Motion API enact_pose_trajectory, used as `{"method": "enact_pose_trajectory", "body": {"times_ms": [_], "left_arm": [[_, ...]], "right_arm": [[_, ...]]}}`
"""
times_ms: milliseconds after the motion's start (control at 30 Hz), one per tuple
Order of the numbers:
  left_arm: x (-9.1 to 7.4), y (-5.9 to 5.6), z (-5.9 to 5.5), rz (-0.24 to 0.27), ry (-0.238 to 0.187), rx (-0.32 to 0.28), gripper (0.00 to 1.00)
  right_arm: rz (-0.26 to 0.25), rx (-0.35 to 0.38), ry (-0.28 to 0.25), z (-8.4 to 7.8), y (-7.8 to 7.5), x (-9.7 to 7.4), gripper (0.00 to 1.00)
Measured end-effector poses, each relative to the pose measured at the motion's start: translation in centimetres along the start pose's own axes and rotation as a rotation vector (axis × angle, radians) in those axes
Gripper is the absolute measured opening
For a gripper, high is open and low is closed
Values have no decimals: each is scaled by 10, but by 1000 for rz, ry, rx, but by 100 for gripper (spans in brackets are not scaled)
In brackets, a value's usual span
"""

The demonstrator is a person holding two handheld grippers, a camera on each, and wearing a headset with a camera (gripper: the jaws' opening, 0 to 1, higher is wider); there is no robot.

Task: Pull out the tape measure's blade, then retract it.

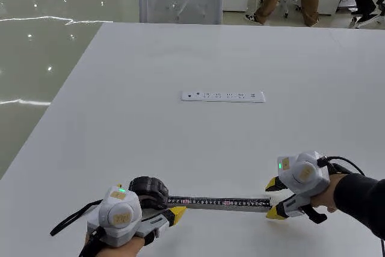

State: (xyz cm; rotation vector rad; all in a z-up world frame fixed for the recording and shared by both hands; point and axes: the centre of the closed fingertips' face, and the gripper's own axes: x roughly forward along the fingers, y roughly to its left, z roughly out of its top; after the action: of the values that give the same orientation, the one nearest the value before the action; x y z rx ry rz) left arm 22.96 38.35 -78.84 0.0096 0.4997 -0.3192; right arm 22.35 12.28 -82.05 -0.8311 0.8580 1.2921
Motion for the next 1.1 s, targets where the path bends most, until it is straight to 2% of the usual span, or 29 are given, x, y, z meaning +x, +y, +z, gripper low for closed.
{"method": "enact_pose_trajectory", "body": {"times_ms": [67,100,167,200,367,467,533,567,667,767,900,1100], "left_arm": [[0,0,-1,-4,5,-9,100],[0,0,-1,-4,6,-9,100],[0,-1,-1,-3,4,0,100],[1,-2,0,-4,3,0,100],[2,-4,0,-9,8,-5,99],[3,1,3,15,4,-44,97],[6,7,4,40,9,-101,95],[9,6,7,36,-1,-126,94],[12,5,11,49,-12,-112,91],[15,8,7,69,7,-164,85],[16,13,4,98,28,-167,76],[17,19,3,107,60,-198,66]], "right_arm": [[14,-5,9,0,2,1,24],[29,-9,15,-2,4,2,18],[50,-26,39,-5,8,5,14],[49,-31,34,-4,8,5,13],[70,-19,47,-4,6,4,13],[73,-15,67,-4,6,5,13],[69,-25,79,-4,6,5,13],[65,-36,84,-4,7,5,13],[55,-25,87,-5,6,5,12],[50,-36,96,-4,7,5,12],[41,-52,135,-3,8,6,12],[44,-13,155,-5,5,7,12]]}}
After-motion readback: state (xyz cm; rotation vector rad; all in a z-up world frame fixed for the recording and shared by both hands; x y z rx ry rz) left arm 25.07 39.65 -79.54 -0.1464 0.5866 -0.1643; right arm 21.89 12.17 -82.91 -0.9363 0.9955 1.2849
